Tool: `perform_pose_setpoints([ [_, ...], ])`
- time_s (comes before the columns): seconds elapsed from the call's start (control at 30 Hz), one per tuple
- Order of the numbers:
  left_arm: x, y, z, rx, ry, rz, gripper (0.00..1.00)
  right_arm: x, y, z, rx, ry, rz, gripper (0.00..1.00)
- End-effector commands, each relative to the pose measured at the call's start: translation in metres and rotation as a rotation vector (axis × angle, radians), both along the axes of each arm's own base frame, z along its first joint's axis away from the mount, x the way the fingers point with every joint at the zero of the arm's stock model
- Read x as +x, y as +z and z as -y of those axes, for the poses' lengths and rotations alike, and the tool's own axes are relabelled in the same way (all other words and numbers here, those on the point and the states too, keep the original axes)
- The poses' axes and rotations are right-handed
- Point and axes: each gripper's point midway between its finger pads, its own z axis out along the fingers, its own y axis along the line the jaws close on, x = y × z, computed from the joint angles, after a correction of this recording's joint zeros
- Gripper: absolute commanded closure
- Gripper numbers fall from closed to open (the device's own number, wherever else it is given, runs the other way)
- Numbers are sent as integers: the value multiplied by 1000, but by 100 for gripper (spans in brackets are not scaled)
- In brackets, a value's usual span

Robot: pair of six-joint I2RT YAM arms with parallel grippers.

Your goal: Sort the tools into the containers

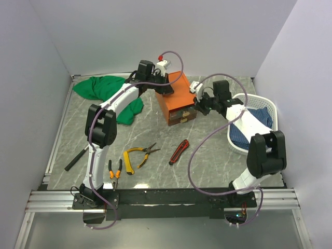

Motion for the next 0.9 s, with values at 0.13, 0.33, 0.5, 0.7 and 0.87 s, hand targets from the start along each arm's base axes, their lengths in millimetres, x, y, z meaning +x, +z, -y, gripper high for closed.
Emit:
perform_pose_setpoints([
  [0.13, -1, -27, -2, 29, 1, -44, 99, 45, 20, -27, 56, 9, 128, 100],
  [0.33, 9, 5, 3, -17, 23, 24, 99, 43, 23, -23, 106, -64, 121, 100],
  [0.5, 24, 94, 3, -131, 84, 195, 99, 20, 61, -8, 238, -169, 197, 65],
  [0.7, 79, 109, -60, -107, 477, 246, 58, -21, 30, -7, 299, -264, 23, 38],
  [0.87, 102, 89, -109, -48, 632, 219, 33, -24, 3, -13, 298, -356, -27, 30],
])
